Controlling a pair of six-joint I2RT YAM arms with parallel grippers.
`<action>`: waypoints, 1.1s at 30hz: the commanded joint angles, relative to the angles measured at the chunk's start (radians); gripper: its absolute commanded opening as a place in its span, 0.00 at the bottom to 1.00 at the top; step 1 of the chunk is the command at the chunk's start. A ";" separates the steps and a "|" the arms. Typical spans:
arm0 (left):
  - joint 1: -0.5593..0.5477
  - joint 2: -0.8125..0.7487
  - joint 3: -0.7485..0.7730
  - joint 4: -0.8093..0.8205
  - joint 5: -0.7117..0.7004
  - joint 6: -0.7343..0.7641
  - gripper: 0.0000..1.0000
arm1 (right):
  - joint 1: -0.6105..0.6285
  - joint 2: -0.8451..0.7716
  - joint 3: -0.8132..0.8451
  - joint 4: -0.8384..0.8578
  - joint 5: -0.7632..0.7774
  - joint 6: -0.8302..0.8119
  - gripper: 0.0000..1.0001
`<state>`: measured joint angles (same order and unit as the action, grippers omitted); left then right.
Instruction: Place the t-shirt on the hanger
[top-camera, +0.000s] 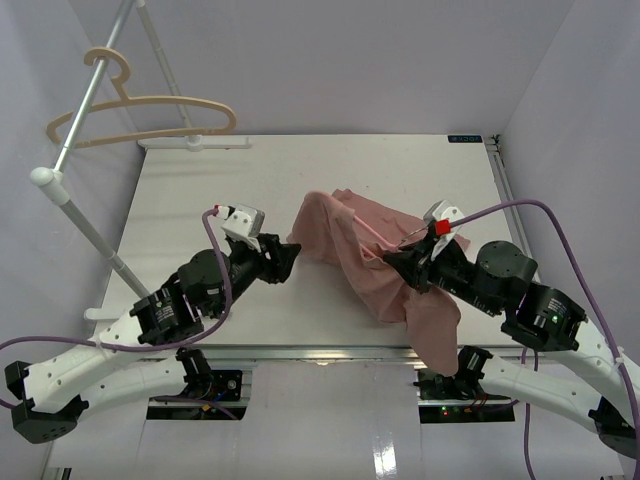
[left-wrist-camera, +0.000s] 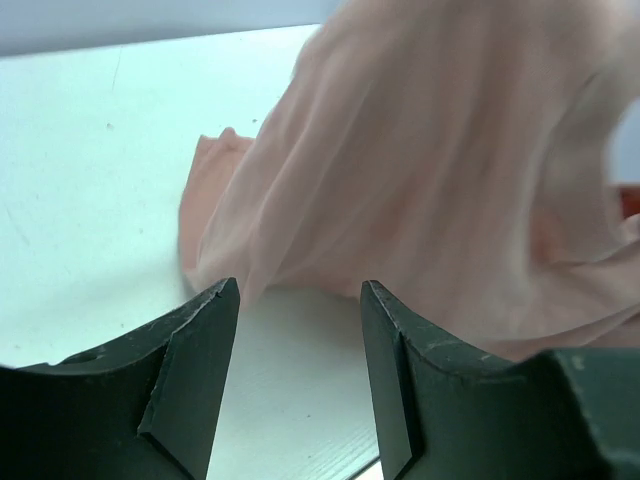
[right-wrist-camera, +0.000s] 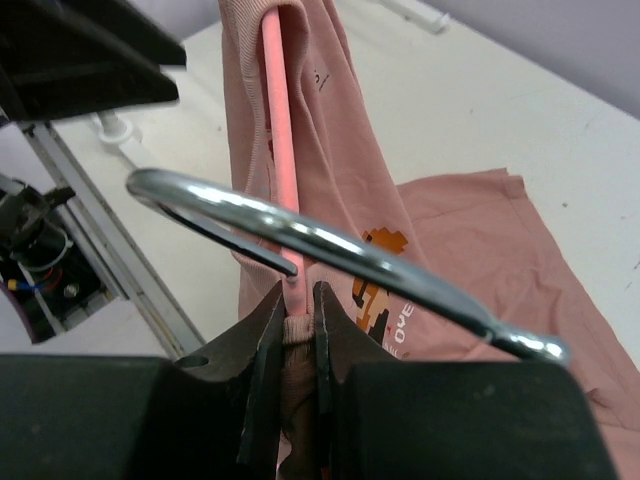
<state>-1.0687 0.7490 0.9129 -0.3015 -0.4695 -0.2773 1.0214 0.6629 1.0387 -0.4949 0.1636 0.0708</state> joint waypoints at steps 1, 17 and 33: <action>0.001 0.003 0.201 -0.119 0.166 0.202 0.63 | 0.002 0.006 0.007 -0.018 -0.097 -0.025 0.08; 0.001 0.230 0.399 -0.524 0.695 0.599 0.61 | 0.000 0.001 -0.063 -0.016 -0.252 -0.066 0.08; 0.001 0.211 0.416 -0.526 0.709 0.711 0.65 | 0.002 0.004 -0.084 -0.058 -0.236 -0.090 0.08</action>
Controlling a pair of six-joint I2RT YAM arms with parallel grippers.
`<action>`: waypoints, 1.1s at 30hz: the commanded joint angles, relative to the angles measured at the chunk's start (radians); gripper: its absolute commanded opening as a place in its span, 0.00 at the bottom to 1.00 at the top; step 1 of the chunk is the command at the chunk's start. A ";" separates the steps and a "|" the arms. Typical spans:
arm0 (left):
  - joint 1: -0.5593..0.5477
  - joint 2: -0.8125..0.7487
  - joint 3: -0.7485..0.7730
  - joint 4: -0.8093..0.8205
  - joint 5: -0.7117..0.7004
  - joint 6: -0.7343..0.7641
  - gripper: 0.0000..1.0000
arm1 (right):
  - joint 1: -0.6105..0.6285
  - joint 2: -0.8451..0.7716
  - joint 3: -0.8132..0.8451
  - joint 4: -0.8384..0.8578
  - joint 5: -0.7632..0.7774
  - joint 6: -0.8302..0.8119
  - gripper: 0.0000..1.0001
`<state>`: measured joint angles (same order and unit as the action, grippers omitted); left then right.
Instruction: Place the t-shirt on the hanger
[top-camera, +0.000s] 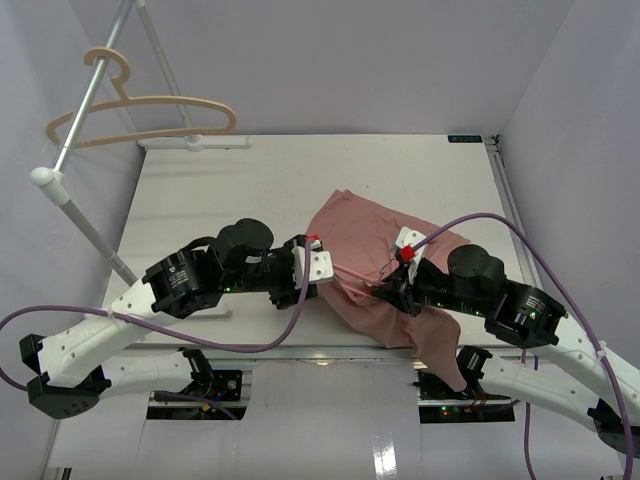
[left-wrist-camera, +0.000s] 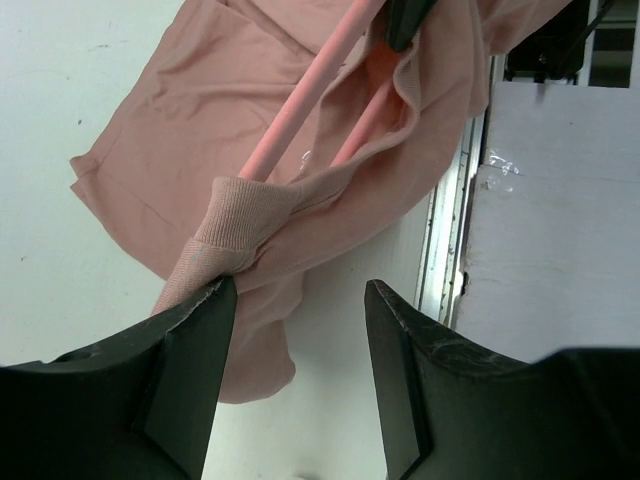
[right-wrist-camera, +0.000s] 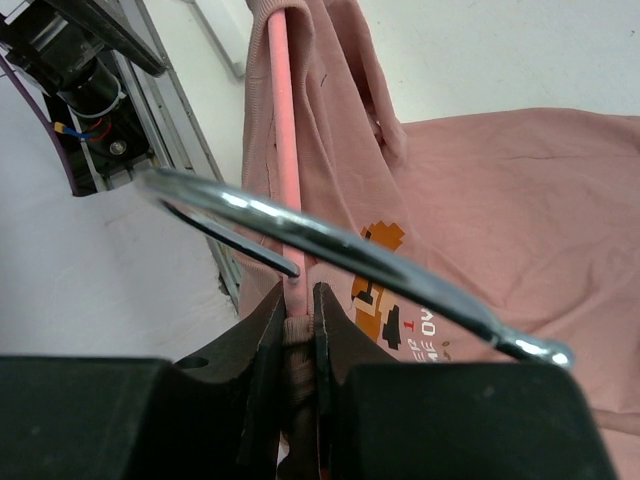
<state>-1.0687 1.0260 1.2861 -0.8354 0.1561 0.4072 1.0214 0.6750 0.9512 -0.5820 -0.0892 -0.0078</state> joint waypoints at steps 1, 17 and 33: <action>0.001 -0.080 0.042 0.011 0.094 0.026 0.65 | 0.002 -0.008 0.003 0.025 0.023 -0.010 0.08; 0.001 -0.066 -0.012 0.031 -0.017 0.089 0.65 | 0.004 -0.013 0.005 0.030 -0.078 -0.027 0.08; 0.001 0.011 -0.032 0.001 0.045 0.104 0.62 | 0.014 0.005 0.009 0.046 -0.131 -0.049 0.08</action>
<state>-1.0686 1.0092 1.2286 -0.7891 0.1370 0.5158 1.0274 0.6879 0.9504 -0.6117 -0.1871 -0.0419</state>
